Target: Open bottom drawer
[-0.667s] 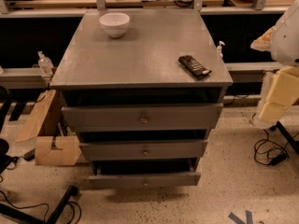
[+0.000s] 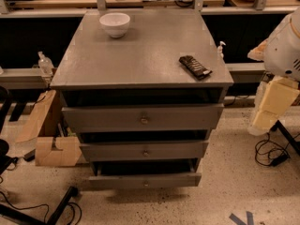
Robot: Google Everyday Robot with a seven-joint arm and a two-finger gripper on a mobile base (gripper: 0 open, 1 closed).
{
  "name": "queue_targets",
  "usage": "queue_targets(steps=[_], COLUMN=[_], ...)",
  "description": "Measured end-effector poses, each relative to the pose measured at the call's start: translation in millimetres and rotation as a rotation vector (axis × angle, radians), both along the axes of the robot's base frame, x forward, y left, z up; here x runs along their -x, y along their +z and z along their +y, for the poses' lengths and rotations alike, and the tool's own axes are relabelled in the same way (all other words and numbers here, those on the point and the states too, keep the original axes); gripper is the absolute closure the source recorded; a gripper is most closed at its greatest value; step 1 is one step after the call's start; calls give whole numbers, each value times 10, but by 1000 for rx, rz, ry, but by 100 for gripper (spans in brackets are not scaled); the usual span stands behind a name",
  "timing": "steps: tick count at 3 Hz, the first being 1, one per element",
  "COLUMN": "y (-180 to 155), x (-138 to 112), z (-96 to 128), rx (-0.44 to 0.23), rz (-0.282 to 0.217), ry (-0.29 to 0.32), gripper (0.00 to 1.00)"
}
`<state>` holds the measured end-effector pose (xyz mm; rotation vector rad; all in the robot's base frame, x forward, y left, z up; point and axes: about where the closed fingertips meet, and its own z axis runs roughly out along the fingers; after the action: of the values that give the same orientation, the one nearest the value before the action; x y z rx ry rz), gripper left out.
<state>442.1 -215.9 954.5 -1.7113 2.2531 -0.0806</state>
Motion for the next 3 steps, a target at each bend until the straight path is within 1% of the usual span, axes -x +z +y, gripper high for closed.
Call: queue_targets(steps=[1,2,3], y=[-470,-1240,-1569], x=[-2,-37,-231], z=[17,21,82], rx=[-47,-123,-156], rz=[15,-36,-148], ry=[22,107,199], gripper=[0,0,0])
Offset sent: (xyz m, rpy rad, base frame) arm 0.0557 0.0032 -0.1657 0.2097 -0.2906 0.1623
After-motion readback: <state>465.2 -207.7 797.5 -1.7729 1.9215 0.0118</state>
